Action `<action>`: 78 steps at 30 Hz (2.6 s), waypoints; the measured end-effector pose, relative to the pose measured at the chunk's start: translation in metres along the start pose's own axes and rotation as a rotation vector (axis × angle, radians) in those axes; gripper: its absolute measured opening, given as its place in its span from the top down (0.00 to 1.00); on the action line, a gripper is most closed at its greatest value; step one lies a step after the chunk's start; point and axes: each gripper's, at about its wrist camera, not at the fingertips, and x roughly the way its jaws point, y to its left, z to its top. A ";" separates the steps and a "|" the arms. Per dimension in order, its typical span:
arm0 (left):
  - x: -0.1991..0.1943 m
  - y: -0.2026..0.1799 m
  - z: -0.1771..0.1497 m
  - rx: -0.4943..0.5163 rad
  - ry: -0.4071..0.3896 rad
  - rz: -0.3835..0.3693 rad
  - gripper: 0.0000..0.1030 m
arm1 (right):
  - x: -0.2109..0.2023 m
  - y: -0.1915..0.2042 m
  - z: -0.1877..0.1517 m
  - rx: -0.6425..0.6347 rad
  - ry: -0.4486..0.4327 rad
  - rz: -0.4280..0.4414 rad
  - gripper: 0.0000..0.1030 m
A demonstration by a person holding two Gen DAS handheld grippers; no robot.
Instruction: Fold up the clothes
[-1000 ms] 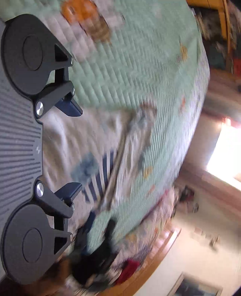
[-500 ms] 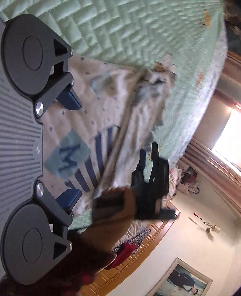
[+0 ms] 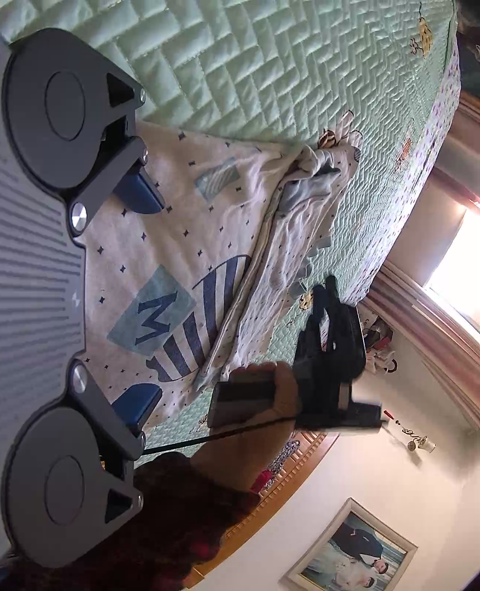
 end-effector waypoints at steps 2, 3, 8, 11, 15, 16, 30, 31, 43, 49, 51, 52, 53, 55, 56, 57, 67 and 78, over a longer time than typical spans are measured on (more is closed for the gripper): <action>-0.001 -0.001 -0.002 0.015 0.001 0.000 0.04 | 0.024 0.009 -0.004 -0.007 0.086 -0.045 0.80; -0.001 0.000 -0.002 0.018 0.001 -0.002 0.04 | 0.033 0.010 -0.002 -0.008 0.083 -0.060 0.81; -0.004 0.005 -0.003 -0.010 -0.006 -0.026 0.04 | 0.028 0.028 0.007 -0.018 0.004 -0.053 0.79; -0.005 0.004 -0.006 0.010 -0.007 -0.024 0.04 | 0.012 0.044 0.008 -0.030 -0.033 -0.023 0.79; -0.007 0.005 -0.007 0.014 -0.008 -0.029 0.04 | 0.049 0.060 0.003 -0.028 0.105 -0.038 0.78; -0.008 0.006 -0.007 0.010 -0.008 -0.032 0.04 | 0.063 0.061 0.001 -0.047 0.109 -0.054 0.79; -0.009 0.005 -0.011 0.039 -0.018 -0.042 0.03 | 0.080 0.106 0.003 -0.008 0.158 0.013 0.76; -0.008 0.004 -0.011 0.042 -0.018 -0.041 0.02 | 0.086 0.111 0.003 -0.032 0.135 0.002 0.75; -0.007 0.004 -0.012 0.052 -0.015 -0.043 0.01 | 0.087 0.151 -0.004 -0.185 0.167 0.015 0.46; -0.006 0.003 -0.012 0.057 -0.014 -0.038 0.01 | 0.037 0.129 0.009 -0.102 0.039 0.122 0.42; -0.006 0.002 -0.012 0.063 -0.014 -0.037 0.01 | 0.000 0.100 0.009 -0.055 -0.055 0.097 0.42; -0.006 0.002 -0.013 0.062 -0.016 -0.037 0.01 | -0.019 0.078 0.007 -0.017 -0.096 0.056 0.42; -0.006 0.003 -0.013 0.061 -0.018 -0.038 0.01 | -0.037 0.056 0.006 0.014 -0.134 0.000 0.42; -0.006 0.003 -0.013 0.058 -0.019 -0.039 0.01 | -0.059 0.018 0.005 0.018 -0.169 -0.143 0.41; -0.006 0.003 -0.013 0.058 -0.019 -0.039 0.01 | -0.062 0.001 0.005 0.019 -0.164 -0.198 0.41; -0.006 0.003 -0.013 0.059 -0.019 -0.038 0.01 | -0.058 -0.012 0.005 0.041 -0.153 -0.218 0.41; -0.005 -0.001 -0.014 0.084 -0.012 -0.015 0.01 | 0.027 -0.053 0.019 0.019 0.001 -0.297 0.45; -0.005 -0.001 -0.015 0.096 -0.016 -0.014 0.01 | -0.016 -0.123 -0.004 0.240 -0.033 -0.283 0.51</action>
